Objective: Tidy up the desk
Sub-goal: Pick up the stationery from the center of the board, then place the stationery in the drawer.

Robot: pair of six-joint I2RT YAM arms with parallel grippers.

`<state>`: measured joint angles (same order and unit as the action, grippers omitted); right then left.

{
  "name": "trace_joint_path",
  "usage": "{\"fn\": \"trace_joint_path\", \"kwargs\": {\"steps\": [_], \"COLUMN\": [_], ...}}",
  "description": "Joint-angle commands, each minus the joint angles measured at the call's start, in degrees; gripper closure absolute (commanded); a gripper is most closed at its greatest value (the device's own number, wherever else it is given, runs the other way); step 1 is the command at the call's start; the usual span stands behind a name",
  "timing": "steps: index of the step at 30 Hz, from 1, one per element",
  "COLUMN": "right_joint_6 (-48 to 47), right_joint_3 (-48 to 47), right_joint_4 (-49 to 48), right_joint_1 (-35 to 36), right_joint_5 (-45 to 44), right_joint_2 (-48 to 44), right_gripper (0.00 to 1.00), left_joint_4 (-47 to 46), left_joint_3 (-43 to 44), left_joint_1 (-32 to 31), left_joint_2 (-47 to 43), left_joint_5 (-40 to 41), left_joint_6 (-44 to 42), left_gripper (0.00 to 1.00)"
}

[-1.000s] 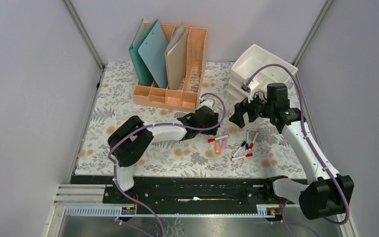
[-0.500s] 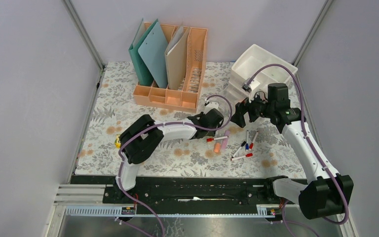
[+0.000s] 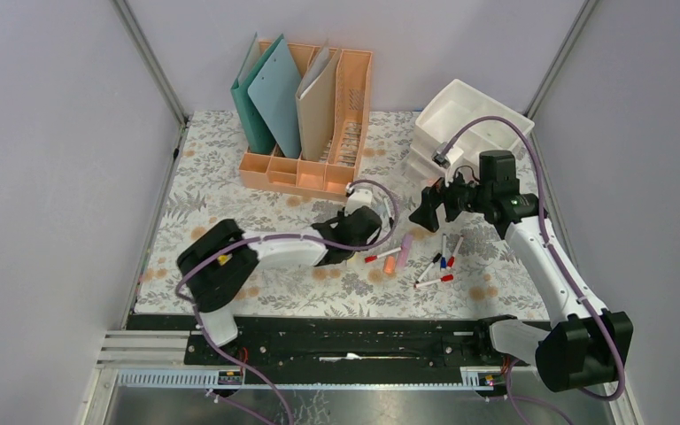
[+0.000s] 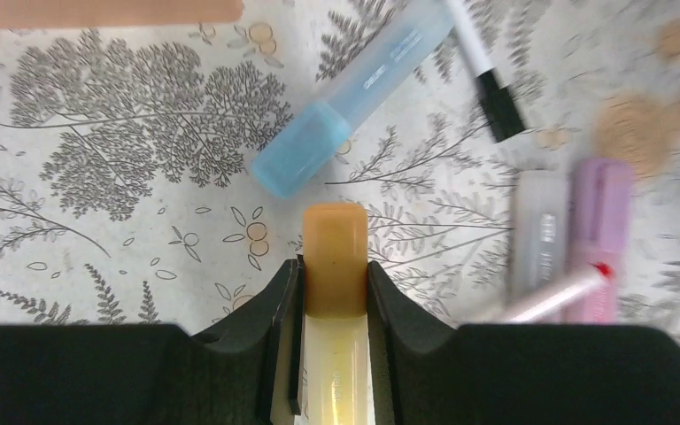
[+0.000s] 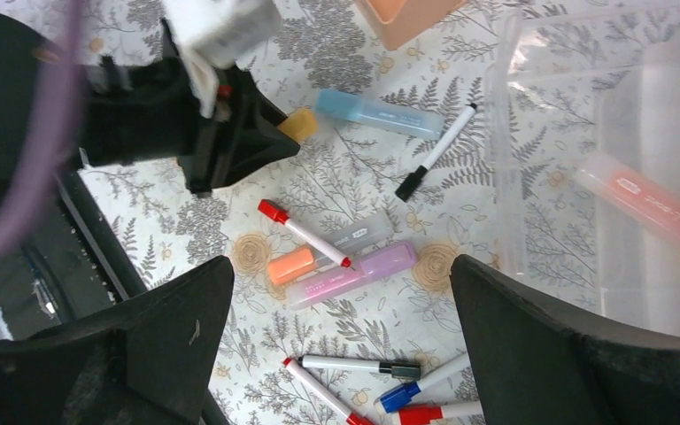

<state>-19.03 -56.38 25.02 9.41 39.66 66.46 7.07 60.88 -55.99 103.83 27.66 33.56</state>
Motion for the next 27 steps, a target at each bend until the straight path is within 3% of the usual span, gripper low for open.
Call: {"fn": "trace_joint_path", "kwargs": {"steps": [1,6,10,17,27], "right_joint_6": [-0.8,0.6,6.9,19.4,32.0], "right_joint_3": [0.5,2.3,3.9,8.8,14.4], "right_joint_4": [-0.2,-2.2,-6.8,-19.9,-36.2], "right_joint_1": [-0.1,0.0,0.2,3.5,6.8], "right_joint_5": [7.4,18.8,27.5,21.0,20.9], "right_joint_2": [1.0,2.3,4.2,4.8,4.0], "right_gripper": [0.00,0.00,0.00,0.00,0.01], "left_joint_4": [-15.8,-26.5,-36.6,-52.9,-60.5], "left_joint_3": [-5.8,-11.9,-17.2,-24.0,-21.4], "left_joint_1": [-0.4,-0.5,-0.4,-0.5,-2.5], "left_joint_2": [-9.6,-15.4,-20.0,-24.9,-20.9], "left_joint_5": [2.6,1.0,-2.7,-6.9,-5.5], "left_joint_6": [1.2,1.9,4.5,10.0,13.8], "left_gripper": [0.97,0.99,0.99,0.99,1.00]}}
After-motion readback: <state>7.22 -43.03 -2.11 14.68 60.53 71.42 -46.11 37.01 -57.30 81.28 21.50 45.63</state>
